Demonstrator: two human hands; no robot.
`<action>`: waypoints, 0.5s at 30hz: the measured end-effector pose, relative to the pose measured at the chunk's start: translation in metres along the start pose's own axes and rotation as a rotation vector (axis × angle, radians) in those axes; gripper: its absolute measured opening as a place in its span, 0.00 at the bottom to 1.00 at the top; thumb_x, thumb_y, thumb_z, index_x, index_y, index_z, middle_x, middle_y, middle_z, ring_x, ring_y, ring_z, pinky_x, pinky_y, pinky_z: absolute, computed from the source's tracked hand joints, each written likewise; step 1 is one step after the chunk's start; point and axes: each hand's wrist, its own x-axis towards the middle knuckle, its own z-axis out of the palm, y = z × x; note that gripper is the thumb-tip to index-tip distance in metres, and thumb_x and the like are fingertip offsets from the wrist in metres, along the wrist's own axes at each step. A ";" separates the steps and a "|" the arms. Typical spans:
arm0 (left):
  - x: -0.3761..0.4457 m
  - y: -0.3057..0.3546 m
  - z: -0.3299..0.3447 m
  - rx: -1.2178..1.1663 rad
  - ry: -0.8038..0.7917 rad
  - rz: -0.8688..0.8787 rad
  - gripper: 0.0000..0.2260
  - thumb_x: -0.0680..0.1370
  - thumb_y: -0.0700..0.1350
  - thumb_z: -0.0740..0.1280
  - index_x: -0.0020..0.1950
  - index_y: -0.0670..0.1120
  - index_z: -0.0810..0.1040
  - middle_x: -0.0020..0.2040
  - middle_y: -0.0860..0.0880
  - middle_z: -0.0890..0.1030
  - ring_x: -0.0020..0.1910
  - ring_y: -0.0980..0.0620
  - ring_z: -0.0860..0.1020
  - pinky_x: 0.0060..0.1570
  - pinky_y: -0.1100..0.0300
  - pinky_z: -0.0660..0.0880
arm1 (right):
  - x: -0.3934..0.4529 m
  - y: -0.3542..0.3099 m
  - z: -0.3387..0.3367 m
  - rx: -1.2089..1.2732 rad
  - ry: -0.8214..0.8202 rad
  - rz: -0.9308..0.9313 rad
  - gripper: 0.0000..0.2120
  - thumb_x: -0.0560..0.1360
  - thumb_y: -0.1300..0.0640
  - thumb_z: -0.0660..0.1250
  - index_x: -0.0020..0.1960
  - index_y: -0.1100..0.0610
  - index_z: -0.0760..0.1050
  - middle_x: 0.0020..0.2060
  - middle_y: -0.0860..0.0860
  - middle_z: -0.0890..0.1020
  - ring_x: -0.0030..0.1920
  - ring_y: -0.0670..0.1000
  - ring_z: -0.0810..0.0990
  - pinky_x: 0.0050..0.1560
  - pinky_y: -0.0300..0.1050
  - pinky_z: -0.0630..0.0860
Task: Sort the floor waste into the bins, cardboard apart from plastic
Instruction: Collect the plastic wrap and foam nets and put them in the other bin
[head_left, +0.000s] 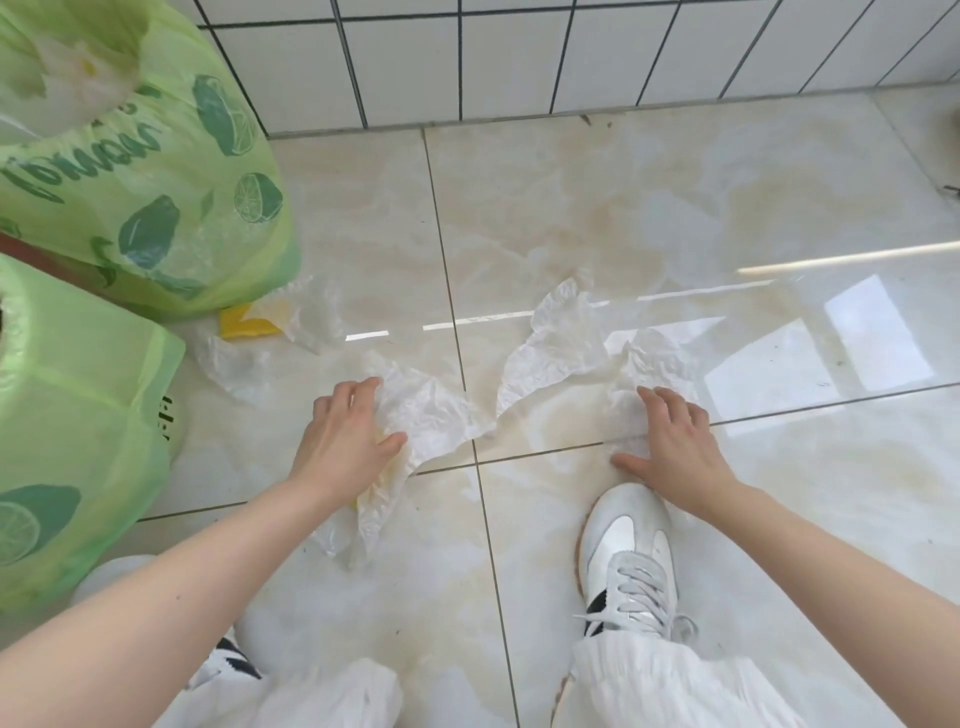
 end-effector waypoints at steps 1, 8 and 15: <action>0.001 0.002 0.000 0.007 -0.017 -0.012 0.33 0.75 0.53 0.67 0.76 0.47 0.57 0.70 0.45 0.65 0.67 0.41 0.63 0.64 0.49 0.66 | 0.001 0.000 -0.001 -0.006 0.002 -0.001 0.40 0.70 0.43 0.71 0.74 0.56 0.57 0.72 0.55 0.61 0.69 0.63 0.60 0.69 0.53 0.62; 0.005 0.013 0.006 0.098 0.007 0.086 0.16 0.74 0.44 0.63 0.62 0.47 0.74 0.54 0.47 0.79 0.57 0.44 0.71 0.53 0.53 0.70 | 0.004 0.003 0.001 -0.012 0.207 -0.064 0.08 0.72 0.63 0.66 0.51 0.60 0.76 0.54 0.56 0.76 0.50 0.63 0.72 0.47 0.55 0.72; 0.010 0.015 -0.021 -0.215 0.197 0.139 0.11 0.78 0.44 0.64 0.56 0.42 0.81 0.54 0.45 0.77 0.58 0.44 0.71 0.56 0.60 0.64 | -0.012 -0.021 -0.023 0.360 0.359 -0.108 0.06 0.72 0.66 0.62 0.46 0.57 0.69 0.51 0.53 0.78 0.52 0.57 0.73 0.51 0.52 0.71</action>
